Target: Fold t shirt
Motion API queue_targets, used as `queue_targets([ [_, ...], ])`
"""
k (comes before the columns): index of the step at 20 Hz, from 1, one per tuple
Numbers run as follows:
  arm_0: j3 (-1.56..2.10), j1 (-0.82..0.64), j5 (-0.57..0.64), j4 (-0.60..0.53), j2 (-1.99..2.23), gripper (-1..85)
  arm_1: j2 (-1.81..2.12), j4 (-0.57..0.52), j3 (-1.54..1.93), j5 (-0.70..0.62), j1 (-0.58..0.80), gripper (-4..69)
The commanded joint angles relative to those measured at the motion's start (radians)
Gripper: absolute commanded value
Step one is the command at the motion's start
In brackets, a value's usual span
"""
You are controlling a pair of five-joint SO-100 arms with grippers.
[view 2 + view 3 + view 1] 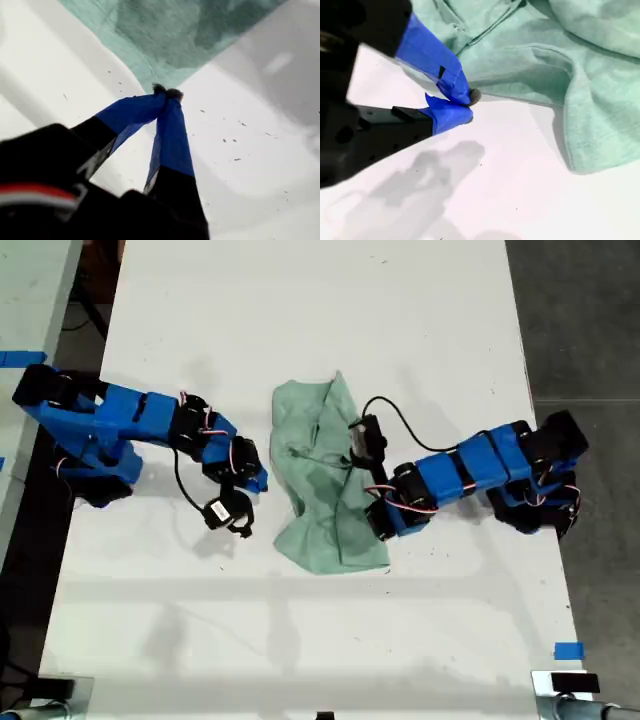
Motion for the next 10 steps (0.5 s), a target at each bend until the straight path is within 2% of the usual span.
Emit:
queue_targets([
  [1, -0.241, 0.041, 0.026, -0.011, -0.166, 2.3, 0.002, 0.031, -0.123, 0.021, -0.031, -1.3],
  [3, -0.449, 0.064, 0.069, 0.020, -0.336, 11.5, -0.002, 0.032, -0.126, 0.017, -0.032, -1.3],
  [5, -0.638, 0.081, 0.112, 0.051, -0.482, 15.6, -0.002, 0.035, -0.126, 0.015, -0.032, -1.3],
  [10, -0.802, 0.107, 0.130, 0.092, -0.591, 17.2, -0.009, 0.055, -0.124, 0.012, -0.032, -1.2],
])
